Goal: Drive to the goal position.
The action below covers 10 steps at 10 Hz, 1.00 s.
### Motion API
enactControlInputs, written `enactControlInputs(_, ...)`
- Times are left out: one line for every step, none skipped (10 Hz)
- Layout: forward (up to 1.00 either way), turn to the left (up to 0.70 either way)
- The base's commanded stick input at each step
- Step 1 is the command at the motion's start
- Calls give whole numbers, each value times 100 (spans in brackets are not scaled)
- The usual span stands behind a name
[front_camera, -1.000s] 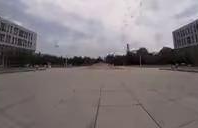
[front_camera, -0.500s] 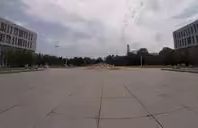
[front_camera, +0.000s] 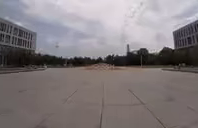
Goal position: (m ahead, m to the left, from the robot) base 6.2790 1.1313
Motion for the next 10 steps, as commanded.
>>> enactControlInputs(70,0)
enactControlInputs(70,0)
enactControlInputs(70,0)
enactControlInputs(70,0)
enactControlInputs(70,0)
enactControlInputs(70,0)
enactControlInputs(70,0)
enactControlInputs(70,0)
enactControlInputs(70,0)
enactControlInputs(70,0)
